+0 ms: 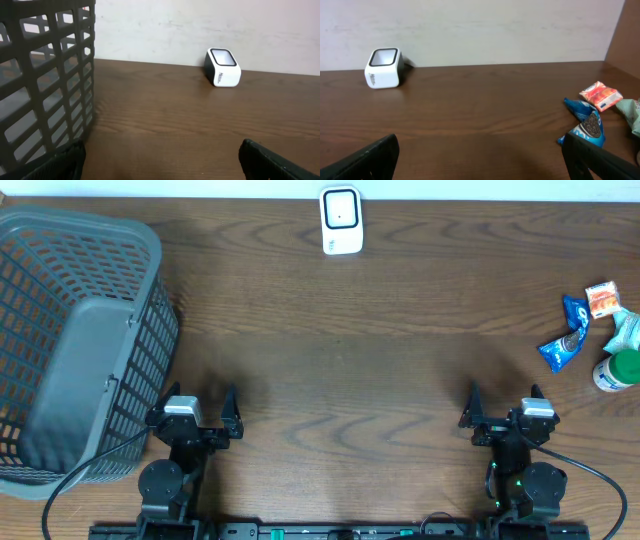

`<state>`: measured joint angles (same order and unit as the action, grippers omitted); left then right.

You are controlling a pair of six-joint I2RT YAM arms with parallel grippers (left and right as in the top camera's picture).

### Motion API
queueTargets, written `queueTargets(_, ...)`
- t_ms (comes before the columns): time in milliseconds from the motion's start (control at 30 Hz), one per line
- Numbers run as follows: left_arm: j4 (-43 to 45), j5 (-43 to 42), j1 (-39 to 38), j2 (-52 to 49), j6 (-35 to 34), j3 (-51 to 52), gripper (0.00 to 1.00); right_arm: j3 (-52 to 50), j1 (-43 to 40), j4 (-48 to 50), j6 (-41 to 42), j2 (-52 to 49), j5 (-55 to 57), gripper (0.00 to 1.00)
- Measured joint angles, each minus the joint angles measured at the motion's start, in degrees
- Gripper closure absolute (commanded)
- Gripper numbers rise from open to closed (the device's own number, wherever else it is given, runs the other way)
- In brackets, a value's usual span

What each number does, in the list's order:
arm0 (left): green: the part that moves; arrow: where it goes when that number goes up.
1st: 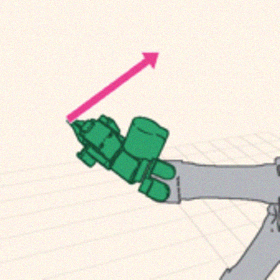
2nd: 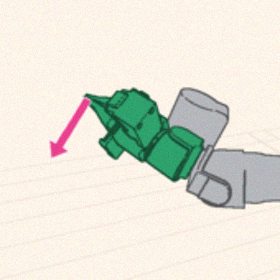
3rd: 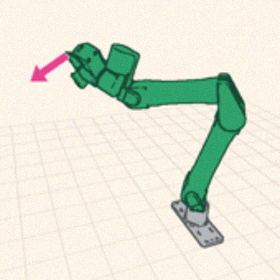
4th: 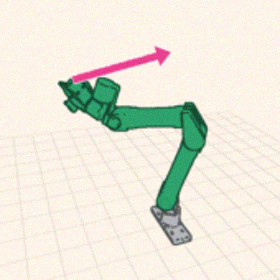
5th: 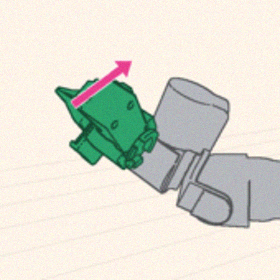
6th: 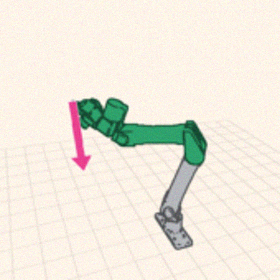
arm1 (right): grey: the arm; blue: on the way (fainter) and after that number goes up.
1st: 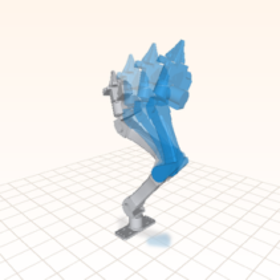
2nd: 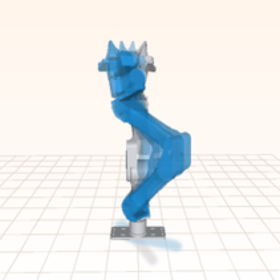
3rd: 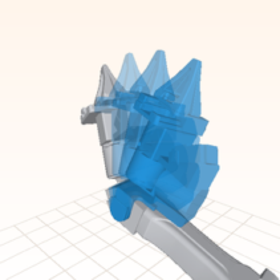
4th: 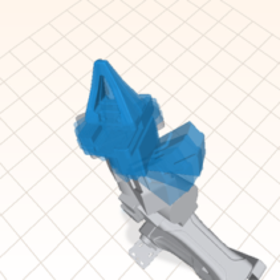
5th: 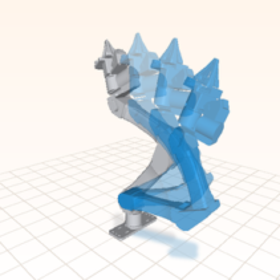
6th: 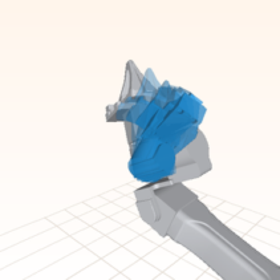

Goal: Scan the item barcode

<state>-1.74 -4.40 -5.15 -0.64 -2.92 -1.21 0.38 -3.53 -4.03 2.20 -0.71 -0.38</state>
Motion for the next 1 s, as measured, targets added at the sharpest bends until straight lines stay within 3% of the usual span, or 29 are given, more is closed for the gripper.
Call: queueTargets(1000, -0.22, 1.86, 1.62, 0.0, 1.49, 0.0, 0.02, 0.0, 0.0, 0.0, -0.11, 0.0, 0.0, 0.01)
